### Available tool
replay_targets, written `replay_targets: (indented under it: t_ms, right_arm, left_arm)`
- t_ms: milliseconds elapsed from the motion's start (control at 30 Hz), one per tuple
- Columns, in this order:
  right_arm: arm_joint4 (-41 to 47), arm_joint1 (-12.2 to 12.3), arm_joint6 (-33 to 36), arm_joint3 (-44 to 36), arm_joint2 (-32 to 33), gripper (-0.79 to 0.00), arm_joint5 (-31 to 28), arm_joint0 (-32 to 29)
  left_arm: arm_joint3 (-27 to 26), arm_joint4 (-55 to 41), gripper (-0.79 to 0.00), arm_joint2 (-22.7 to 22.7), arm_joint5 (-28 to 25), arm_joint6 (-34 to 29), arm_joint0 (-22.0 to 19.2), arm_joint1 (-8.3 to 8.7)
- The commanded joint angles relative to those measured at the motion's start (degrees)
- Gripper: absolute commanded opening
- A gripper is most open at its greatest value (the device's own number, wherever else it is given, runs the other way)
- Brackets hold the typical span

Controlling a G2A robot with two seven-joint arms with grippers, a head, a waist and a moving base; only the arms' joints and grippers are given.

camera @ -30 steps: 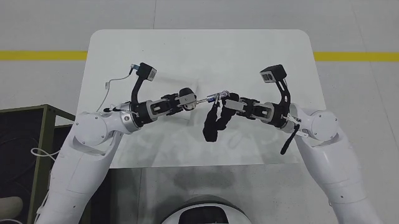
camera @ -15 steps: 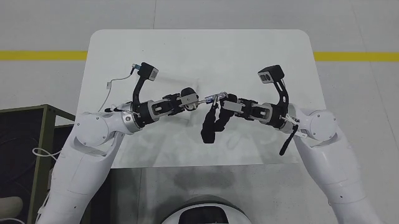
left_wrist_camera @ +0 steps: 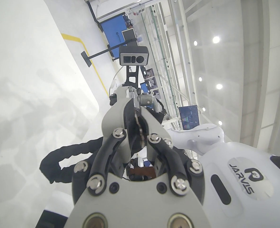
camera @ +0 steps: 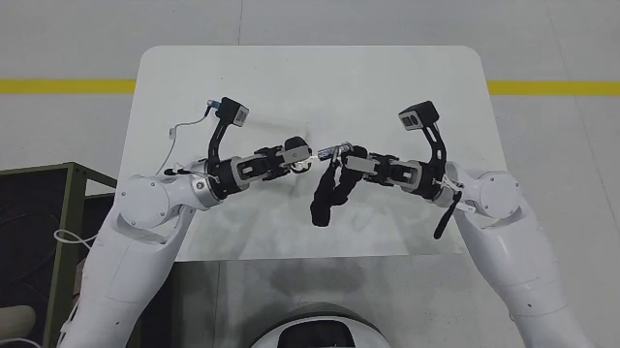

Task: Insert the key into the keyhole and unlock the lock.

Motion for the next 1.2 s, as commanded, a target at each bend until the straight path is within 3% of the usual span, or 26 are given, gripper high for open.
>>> replay_targets:
  t_ms: [0, 300, 400, 567, 600, 733, 833, 867, 1167]
  right_arm:
    - [0.8, 0.0, 0.3, 0.5, 0.3, -0.785, 0.3, 0.1]
    - [5.3, 0.3, 2.3, 3.2, 1.9, -0.785, 4.4, 1.1]
    - [5.0, 0.3, 3.1, 3.4, 1.7, -0.785, 5.1, 1.5]
    - [3.9, 0.4, 3.6, 3.2, 1.3, -0.785, 5.2, 1.7]
    - [3.7, 0.4, 3.6, 3.1, 1.3, -0.785, 5.2, 1.7]
    - [3.3, 0.5, 3.3, 2.7, 1.3, -0.785, 5.3, 1.5]
    - [3.1, 0.5, 3.3, 2.5, 1.4, -0.785, 5.3, 1.3]
    - [3.1, 0.5, 3.3, 2.4, 1.4, -0.785, 5.4, 1.3]
    - [3.2, 0.6, 3.3, 2.4, 1.5, -0.785, 5.6, 1.3]
  left_arm:
    - [0.2, -0.3, 0.000, -0.5, -0.3, 1.7, 0.4, -0.08]
    - [0.2, 1.6, 0.000, -0.5, -6.2, 3.4, 3.3, -0.27]
    - [0.1, 1.8, -0.379, 0.3, -6.4, 3.4, 3.6, -0.37]
    - [0.6, 2.8, -0.588, 0.7, -5.7, 4.1, 3.2, -0.50]
    - [0.8, 2.8, -0.702, 0.8, -5.4, 4.5, 3.1, -0.55]
    - [1.2, 4.4, -0.776, 1.2, -4.4, 3.8, 2.6, -0.57]
    - [1.2, 5.6, -0.736, 1.3, -4.8, 3.2, 2.1, -0.58]
    - [1.3, 5.8, -0.782, 1.4, -5.0, 3.3, 2.1, -0.61]
    - [2.0, 6.4, -0.785, 1.7, -7.6, 1.6, 1.5, -0.66]
